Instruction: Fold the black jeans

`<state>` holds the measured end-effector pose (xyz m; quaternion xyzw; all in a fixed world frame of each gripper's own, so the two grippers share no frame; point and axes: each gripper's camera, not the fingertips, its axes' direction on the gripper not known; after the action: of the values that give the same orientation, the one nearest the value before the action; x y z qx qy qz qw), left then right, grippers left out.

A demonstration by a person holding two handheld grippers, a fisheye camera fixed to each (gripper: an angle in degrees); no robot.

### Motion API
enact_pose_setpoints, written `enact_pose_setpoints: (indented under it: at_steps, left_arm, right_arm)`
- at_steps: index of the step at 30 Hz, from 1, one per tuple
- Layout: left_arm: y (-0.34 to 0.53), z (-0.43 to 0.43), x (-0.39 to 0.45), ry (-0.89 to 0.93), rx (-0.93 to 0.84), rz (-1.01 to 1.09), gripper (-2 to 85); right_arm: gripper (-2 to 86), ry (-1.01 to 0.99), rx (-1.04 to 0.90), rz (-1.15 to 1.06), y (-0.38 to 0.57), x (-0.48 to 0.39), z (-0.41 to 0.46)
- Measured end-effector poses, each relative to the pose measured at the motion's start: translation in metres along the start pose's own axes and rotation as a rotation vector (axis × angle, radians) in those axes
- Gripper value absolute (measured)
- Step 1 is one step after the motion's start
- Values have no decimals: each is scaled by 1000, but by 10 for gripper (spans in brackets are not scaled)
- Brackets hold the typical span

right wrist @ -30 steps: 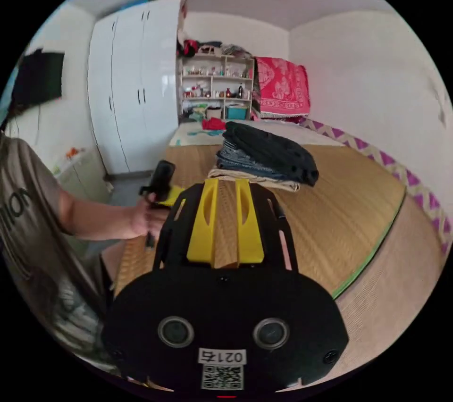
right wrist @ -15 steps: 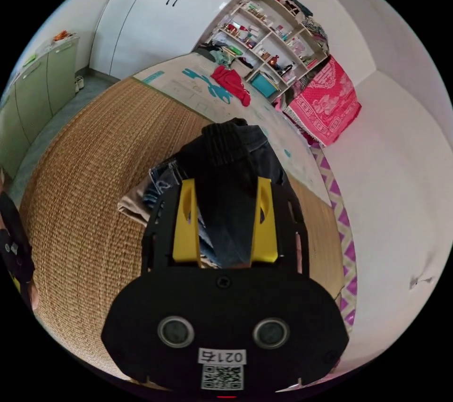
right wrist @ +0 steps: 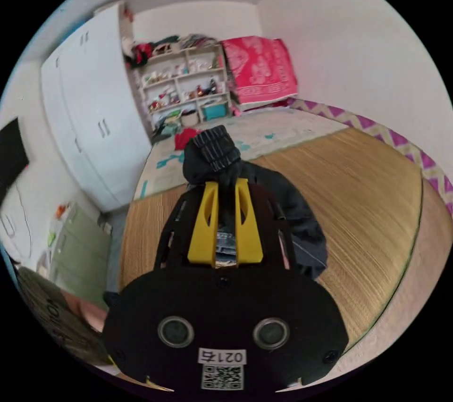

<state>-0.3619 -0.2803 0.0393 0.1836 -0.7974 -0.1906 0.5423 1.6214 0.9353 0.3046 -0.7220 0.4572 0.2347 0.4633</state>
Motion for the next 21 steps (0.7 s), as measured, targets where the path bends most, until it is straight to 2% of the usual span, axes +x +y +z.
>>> enact_pose_setpoints:
  at_steps: [5, 10, 13, 15, 19, 21]
  left_arm:
    - [0, 11, -22, -16, -10, -28, -9]
    - [0, 20, -40, -20, -17, -38, -9]
    - [1, 21, -50, -30, -10, -42, -9]
    - [3, 19, -59, -37, 5, -55, -9]
    - [6, 17, -73, -51, 22, -80, -9]
    - [8, 15, -82, -61, 32, -92, -9]
  right_arm:
    - [56, 128, 64, 104, -5, 109, -142]
    - [53, 338, -33, 21, 29, 136, -247]
    - [52, 477, -187, -56, 80, 126, -232]
    - [51, 548, -314, -102, 150, 112, -185]
    - [52, 506, -401, -97, 261, 78, -118]
    - [54, 402, -413, -74, 317, 49, -85]
